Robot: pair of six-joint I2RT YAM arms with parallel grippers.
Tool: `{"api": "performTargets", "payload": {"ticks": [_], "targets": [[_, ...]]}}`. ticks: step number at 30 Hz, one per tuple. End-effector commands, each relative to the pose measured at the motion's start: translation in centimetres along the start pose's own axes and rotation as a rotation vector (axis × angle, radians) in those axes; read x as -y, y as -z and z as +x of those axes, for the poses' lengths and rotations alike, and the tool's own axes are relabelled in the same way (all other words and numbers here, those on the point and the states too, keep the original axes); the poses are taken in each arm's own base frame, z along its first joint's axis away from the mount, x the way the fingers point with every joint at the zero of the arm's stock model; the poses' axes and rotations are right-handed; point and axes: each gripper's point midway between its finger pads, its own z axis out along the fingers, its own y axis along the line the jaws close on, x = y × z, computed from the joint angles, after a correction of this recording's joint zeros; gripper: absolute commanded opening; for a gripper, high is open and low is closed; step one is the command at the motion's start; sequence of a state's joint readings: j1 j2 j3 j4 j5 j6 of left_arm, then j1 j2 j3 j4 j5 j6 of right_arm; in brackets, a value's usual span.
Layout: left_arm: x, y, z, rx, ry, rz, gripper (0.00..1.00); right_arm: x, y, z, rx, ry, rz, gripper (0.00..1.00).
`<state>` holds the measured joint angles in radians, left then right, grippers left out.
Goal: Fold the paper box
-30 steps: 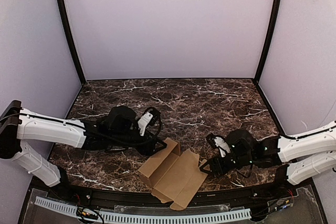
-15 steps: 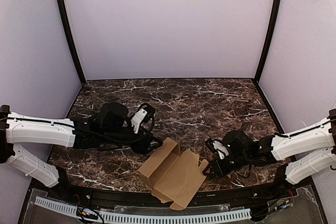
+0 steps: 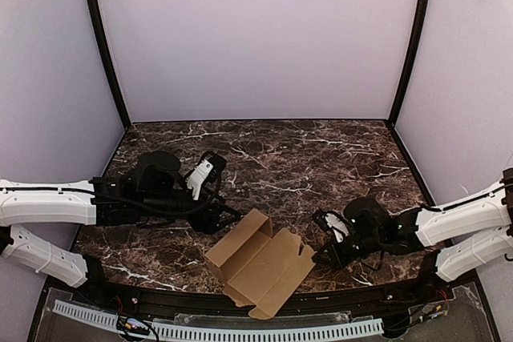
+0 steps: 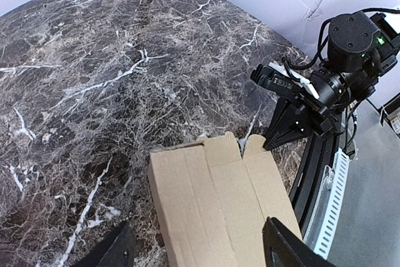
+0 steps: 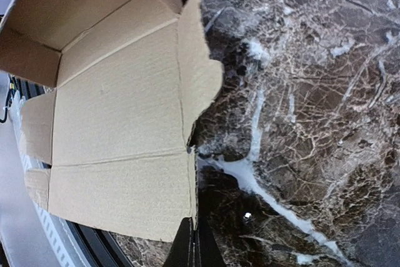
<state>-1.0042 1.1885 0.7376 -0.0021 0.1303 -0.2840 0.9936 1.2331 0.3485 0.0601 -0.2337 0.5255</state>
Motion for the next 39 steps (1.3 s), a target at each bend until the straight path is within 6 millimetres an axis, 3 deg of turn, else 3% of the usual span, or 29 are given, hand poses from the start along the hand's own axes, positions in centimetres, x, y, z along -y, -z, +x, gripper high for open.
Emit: {"api": "performTargets", "payload": {"ticks": [1,10,20,23,26,32,39], "targets": [[0.1,1.8,-0.2,0.011,-0.029,-0.015,0.72,-1.5,1.3,-2.5,0.085,0.121,-0.033,0.00],[1.3,4.0,-1.6,-0.003,-0.107,0.012,0.76,-4.8,4.3,-6.5,0.060,0.319,-0.030,0.00],[3.1,6.3,-5.2,0.034,-0.179,0.042,0.77,-7.3,6.6,-9.8,-0.107,0.547,0.014,0.00],[3.6,6.3,-5.5,0.031,-0.196,0.066,0.77,-8.1,7.5,-11.4,-0.128,0.587,0.036,0.00],[4.0,6.0,-5.8,0.009,-0.223,0.079,0.84,-9.1,8.6,-12.7,-0.153,0.626,0.038,0.00],[4.4,5.8,-6.9,-0.014,-0.391,0.084,0.90,-10.2,9.8,-13.4,-0.221,0.682,0.026,0.00],[4.7,4.5,-7.6,-0.066,-0.554,0.101,0.86,-11.4,10.3,-14.1,-0.252,0.737,0.022,0.00]]}}
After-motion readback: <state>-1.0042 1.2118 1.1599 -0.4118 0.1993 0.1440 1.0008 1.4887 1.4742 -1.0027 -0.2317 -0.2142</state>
